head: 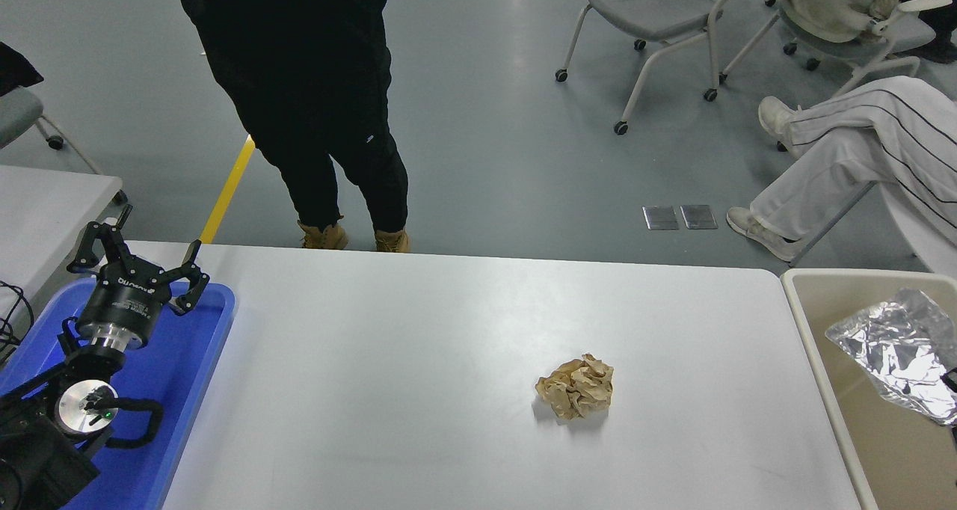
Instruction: Clean the table surface
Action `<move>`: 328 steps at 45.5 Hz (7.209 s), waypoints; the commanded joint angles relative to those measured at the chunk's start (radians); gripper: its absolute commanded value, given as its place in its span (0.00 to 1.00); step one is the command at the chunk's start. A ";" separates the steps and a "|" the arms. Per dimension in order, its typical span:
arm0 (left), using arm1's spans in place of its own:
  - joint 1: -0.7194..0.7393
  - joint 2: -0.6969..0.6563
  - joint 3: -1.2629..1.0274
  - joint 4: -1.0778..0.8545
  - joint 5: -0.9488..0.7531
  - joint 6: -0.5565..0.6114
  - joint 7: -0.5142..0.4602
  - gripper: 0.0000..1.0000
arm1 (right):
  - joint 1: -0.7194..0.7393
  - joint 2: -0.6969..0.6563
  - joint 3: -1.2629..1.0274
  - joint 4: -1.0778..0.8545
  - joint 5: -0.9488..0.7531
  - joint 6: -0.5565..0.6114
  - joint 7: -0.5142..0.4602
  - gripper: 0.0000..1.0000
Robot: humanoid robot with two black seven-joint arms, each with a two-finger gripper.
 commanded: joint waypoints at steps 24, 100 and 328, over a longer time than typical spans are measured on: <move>0.000 0.000 0.000 0.000 0.000 0.000 0.000 1.00 | 0.058 -0.061 0.006 0.033 0.139 -0.015 -0.013 1.00; 0.000 0.000 0.000 0.001 0.000 0.000 0.000 1.00 | -0.122 0.291 1.082 0.981 0.424 0.031 0.343 1.00; 0.000 0.000 0.000 0.000 0.000 -0.002 0.000 1.00 | 0.456 -0.324 -0.417 0.998 -0.775 -0.285 0.593 0.00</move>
